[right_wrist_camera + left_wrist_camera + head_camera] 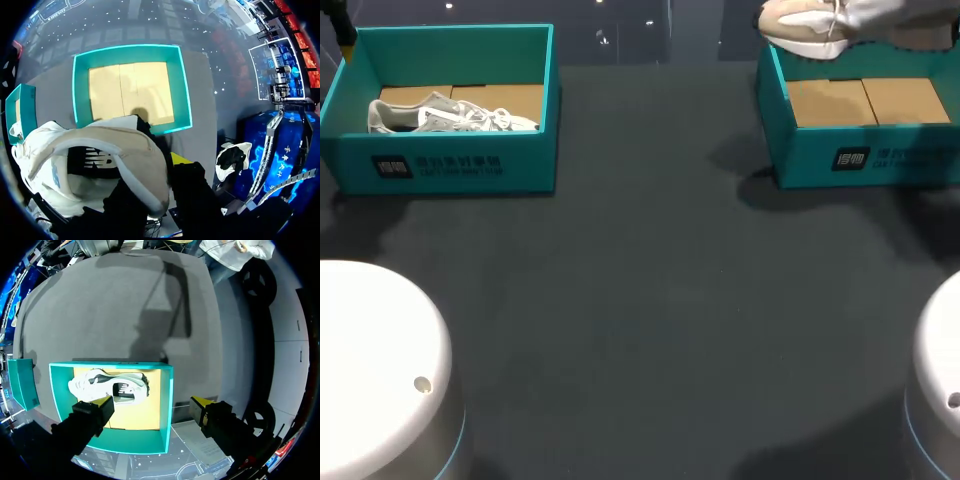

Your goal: Take the shoe out of the shoebox, open the shoe tongue, remove and reinsert the insole, then place the shoe into the shoebox

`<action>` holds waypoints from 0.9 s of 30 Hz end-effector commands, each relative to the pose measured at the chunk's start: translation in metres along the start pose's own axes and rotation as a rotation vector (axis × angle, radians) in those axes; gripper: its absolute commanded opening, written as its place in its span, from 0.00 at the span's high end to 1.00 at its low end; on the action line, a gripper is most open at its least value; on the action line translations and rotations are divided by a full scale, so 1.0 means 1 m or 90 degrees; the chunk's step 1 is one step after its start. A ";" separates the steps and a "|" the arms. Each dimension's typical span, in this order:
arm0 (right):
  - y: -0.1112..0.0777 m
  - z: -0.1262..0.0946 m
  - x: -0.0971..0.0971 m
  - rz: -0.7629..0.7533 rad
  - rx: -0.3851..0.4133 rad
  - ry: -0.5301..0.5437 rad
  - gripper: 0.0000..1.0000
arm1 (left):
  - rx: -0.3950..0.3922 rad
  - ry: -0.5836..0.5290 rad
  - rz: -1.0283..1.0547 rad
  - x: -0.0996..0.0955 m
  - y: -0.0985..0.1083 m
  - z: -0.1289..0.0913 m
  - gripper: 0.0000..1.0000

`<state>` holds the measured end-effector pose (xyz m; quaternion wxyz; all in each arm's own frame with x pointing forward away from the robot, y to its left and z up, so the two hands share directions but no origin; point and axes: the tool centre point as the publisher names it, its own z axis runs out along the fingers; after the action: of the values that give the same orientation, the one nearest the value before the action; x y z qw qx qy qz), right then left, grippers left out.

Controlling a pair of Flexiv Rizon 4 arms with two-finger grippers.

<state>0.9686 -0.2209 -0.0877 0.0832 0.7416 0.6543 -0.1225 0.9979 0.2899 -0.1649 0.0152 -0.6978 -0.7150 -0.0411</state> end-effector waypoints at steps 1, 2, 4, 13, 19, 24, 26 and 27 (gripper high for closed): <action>-0.078 -0.003 0.023 0.009 -0.146 -0.007 1.00 | 0.001 0.001 0.000 0.000 0.000 -0.001 0.00; -0.087 -0.004 0.029 0.013 -0.143 -0.007 1.00 | 0.001 0.001 0.000 0.000 0.000 -0.001 0.00; -0.106 -0.007 0.043 0.017 -0.148 -0.008 1.00 | 0.001 0.001 0.000 0.000 0.000 -0.001 0.00; -0.179 -0.007 0.103 0.030 -0.161 -0.030 1.00 | 0.001 0.001 0.000 0.000 0.000 -0.001 0.00; -0.214 -0.005 0.135 0.047 -0.158 -0.031 1.00 | 0.001 0.001 0.000 0.000 0.000 -0.001 0.00; -0.237 -0.001 0.157 0.048 -0.157 -0.034 1.00 | 0.001 0.001 0.000 0.000 0.000 -0.001 0.00; -0.247 0.003 0.165 0.052 -0.159 -0.028 1.00 | 0.001 0.001 0.000 0.000 0.000 -0.001 0.00; -0.253 0.005 0.169 0.054 -0.159 -0.019 1.00 | 0.001 0.001 0.000 0.000 0.000 -0.001 0.00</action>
<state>0.7556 -0.0353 -0.1243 0.1254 0.7625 0.6252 -0.1093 0.9979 0.2899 -0.1649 0.0152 -0.6978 -0.7150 -0.0411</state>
